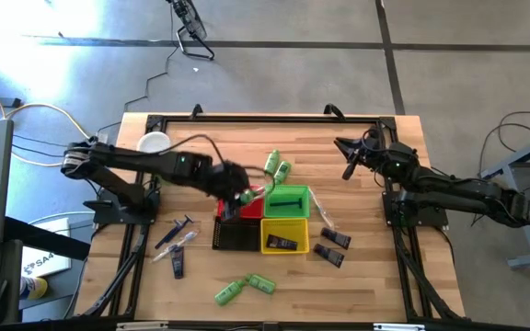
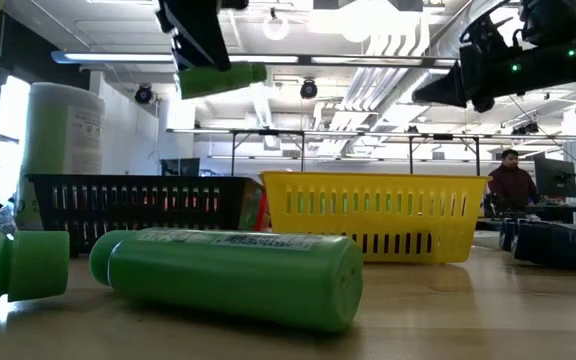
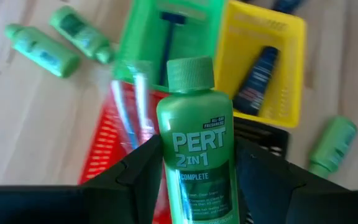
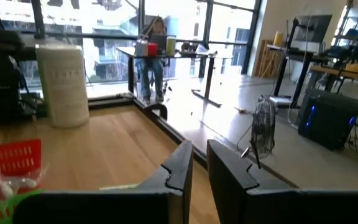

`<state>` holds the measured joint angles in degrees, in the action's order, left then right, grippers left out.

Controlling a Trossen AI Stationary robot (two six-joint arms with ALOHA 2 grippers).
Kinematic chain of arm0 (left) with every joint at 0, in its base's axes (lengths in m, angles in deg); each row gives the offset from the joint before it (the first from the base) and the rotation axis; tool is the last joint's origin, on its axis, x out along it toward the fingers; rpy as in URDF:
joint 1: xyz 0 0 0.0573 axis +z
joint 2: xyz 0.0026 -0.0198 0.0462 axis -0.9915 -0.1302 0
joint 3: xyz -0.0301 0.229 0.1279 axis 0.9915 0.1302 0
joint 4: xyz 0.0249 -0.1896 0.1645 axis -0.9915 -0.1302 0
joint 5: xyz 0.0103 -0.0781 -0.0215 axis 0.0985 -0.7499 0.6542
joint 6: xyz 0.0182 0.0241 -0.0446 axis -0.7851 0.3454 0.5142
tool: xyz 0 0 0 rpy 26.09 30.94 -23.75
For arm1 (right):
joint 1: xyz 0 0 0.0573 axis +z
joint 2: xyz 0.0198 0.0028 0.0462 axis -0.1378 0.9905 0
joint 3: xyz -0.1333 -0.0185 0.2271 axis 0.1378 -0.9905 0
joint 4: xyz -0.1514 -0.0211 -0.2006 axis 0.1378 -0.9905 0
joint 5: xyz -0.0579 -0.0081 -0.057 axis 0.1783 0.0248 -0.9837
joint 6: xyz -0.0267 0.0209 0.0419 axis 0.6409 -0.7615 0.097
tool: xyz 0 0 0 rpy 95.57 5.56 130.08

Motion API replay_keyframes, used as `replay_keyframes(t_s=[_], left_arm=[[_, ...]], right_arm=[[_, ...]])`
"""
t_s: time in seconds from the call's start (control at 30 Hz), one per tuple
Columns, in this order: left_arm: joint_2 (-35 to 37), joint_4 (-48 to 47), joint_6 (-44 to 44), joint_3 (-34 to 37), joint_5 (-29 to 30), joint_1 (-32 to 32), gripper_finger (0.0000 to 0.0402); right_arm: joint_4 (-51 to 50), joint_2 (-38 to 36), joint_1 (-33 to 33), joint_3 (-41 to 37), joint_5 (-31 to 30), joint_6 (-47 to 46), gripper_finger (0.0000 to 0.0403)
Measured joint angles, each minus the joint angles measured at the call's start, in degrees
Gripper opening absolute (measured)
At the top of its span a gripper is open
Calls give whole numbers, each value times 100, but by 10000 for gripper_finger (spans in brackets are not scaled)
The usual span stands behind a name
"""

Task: Pick & Place Travel size toiletries
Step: Put the green shampoo bottle into the black bin

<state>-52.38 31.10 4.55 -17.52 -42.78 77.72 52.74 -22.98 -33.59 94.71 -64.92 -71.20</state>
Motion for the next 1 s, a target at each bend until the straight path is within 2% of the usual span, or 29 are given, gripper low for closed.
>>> replay_keyframes(t_s=[0.37,0.5,0.67,1.0], left_arm=[[-342,-24,565,2,1074,-1436,182],[-617,-35,880,5,1487,-1777,182],[-1032,14,1203,7,1691,-1952,182],[-1816,70,1667,0,1736,-1963,182]], right_arm=[[558,2,7,0,67,-312,40],[573,2,7,0,292,-452,40],[575,4,7,0,488,-483,40],[779,4,7,0,485,-423,40]])
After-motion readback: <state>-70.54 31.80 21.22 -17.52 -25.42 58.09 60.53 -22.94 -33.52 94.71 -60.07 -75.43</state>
